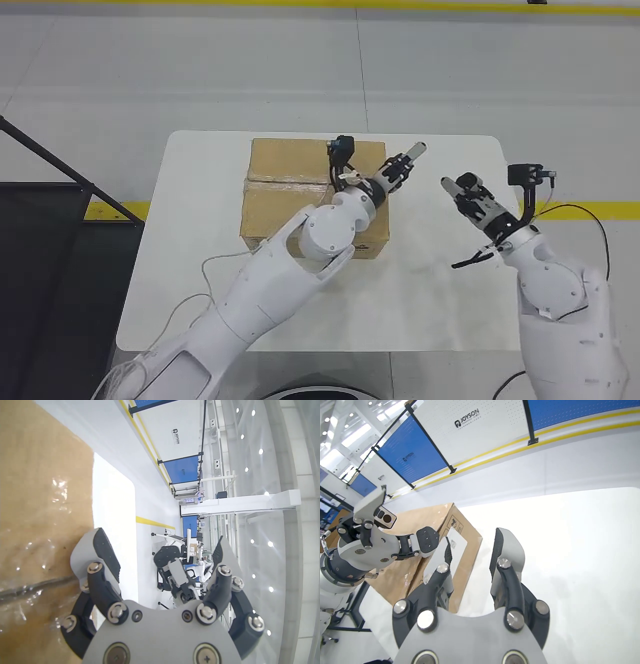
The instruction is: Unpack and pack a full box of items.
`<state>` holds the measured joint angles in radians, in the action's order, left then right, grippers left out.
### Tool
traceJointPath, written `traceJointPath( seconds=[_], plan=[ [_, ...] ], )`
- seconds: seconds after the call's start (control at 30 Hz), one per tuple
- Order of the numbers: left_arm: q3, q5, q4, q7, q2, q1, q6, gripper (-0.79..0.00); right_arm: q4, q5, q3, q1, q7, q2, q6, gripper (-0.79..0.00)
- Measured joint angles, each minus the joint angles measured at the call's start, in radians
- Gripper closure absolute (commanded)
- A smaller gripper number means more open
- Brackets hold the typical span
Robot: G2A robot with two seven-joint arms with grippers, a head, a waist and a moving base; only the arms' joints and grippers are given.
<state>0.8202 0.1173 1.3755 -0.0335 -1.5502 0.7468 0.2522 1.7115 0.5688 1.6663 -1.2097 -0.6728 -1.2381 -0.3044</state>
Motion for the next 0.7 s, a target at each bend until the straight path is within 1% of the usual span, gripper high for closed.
traceJointPath(
  seconds=[0.13, 0.23, 0.33, 0.37, 0.47, 0.6, 0.7],
  plan=[
    [0.061, -0.063, 0.129, 0.012, 0.018, 0.054, 0.011, -0.785, -0.079, -0.177, 0.002, 0.060, -0.116, 0.007, -0.042, -0.785],
    [0.133, -0.123, 0.249, 0.017, 0.039, 0.117, 0.031, -0.785, -0.144, -0.332, 0.011, 0.104, -0.210, 0.014, -0.071, -0.785],
    [0.220, -0.176, 0.376, 0.013, 0.060, 0.194, 0.047, -0.785, -0.213, -0.497, 0.006, 0.150, -0.323, 0.020, -0.093, -0.785],
    [0.257, -0.194, 0.427, 0.009, 0.068, 0.227, 0.049, -0.785, -0.245, -0.564, -0.003, 0.171, -0.370, 0.021, -0.098, -0.785],
    [0.353, -0.230, 0.543, -0.008, 0.086, 0.313, 0.050, -0.785, -0.333, -0.709, -0.038, 0.231, -0.462, 0.022, -0.101, -0.785],
    [0.478, -0.254, 0.657, -0.027, 0.105, 0.423, 0.036, -0.785, -0.455, -0.884, -0.102, 0.308, -0.517, 0.012, -0.102, -0.785],
    [0.566, -0.252, 0.714, -0.036, 0.115, 0.500, 0.017, -0.785, -0.551, -0.960, -0.157, 0.367, -0.538, 0.003, -0.097, -0.785]
  ],
)
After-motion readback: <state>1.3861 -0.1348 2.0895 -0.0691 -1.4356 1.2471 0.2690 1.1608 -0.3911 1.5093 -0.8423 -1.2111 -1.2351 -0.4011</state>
